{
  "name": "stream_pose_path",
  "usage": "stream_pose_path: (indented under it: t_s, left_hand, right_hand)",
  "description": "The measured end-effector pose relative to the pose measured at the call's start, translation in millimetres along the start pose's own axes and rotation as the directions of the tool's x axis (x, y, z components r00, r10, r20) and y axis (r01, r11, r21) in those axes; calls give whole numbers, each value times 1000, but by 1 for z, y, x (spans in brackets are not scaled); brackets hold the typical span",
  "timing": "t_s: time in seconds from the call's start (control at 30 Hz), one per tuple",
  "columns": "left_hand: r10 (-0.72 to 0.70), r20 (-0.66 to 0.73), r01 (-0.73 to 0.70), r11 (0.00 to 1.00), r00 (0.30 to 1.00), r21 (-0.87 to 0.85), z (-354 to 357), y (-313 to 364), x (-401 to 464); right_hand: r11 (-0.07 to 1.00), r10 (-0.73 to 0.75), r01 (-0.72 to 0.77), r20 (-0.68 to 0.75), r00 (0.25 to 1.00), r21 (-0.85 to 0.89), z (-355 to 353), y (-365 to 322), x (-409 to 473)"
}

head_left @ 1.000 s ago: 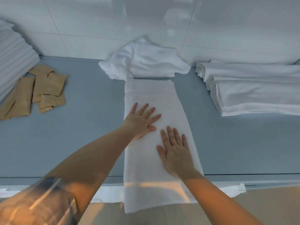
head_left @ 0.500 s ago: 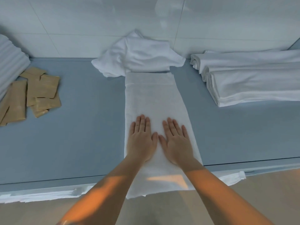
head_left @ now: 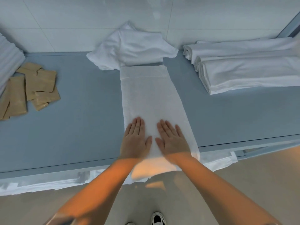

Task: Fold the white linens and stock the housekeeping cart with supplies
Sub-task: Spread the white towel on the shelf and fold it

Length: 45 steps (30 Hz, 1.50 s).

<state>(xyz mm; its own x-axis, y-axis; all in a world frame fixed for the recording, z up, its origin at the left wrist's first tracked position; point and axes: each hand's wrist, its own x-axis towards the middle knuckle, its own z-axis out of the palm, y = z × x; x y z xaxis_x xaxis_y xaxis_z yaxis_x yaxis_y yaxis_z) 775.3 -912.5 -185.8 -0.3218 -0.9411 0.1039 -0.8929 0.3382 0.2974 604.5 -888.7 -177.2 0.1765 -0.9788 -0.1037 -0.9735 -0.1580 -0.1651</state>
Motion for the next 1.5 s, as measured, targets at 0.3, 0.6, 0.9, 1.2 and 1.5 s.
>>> stream_pose_path:
  t_s: [0.3,0.6,0.9,1.2,1.5]
  left_hand:
    - [81,118,-87,995,990,51,-26,3,-31]
    - [43,241,-130,925,970,357,-18,39,-88]
    - [-28,212,-54,928,977,369,-10,46,-94]
    - [18,199,-81,947,980,310,-26,54,-95]
    - [65,77,-78,981,995,176,-50,38,-100]
  right_hand:
    - [999,-31,32,49,998,-6,-20,36,-42]
    - [955,-93,73,-56,994,-289,-7,12,-92]
    - [932,-142,102,-93,986,-347,19,-32,-87]
    - [955,-61,23,-121,991,-296,26,-44,-90]
    - [969,-158,89,-302,940,-230,19,-19,-91]
